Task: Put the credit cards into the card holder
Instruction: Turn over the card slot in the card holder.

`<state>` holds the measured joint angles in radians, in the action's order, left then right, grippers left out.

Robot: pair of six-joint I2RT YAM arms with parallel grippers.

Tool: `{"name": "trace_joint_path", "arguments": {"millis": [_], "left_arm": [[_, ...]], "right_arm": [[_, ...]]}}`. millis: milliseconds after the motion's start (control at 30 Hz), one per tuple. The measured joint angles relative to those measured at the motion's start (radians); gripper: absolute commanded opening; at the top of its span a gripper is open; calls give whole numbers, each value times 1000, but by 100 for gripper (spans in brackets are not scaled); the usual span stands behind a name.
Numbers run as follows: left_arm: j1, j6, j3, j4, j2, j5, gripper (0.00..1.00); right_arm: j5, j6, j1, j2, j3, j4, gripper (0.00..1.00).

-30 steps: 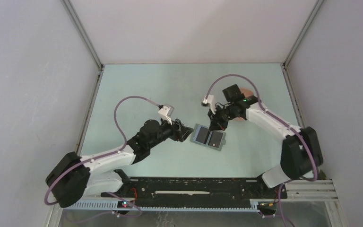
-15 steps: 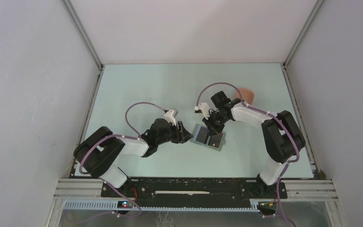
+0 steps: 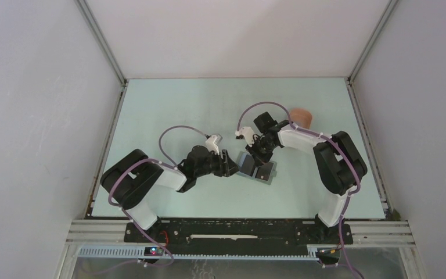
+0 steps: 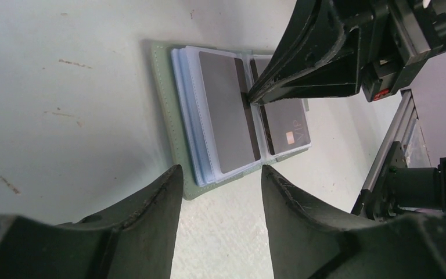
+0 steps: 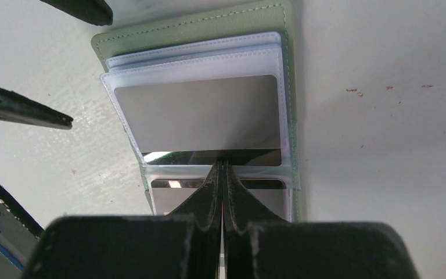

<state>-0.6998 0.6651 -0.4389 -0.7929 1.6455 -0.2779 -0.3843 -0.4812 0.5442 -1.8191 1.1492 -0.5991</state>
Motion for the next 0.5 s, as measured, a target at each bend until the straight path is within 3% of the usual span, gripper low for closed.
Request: {"name": "trace_joint_path", "arguments": {"millis": [500], "left_arm": [[0, 1, -41, -45, 44, -34, 55]], "right_arm": [[-3, 12, -6, -6, 3, 0, 0]]}}
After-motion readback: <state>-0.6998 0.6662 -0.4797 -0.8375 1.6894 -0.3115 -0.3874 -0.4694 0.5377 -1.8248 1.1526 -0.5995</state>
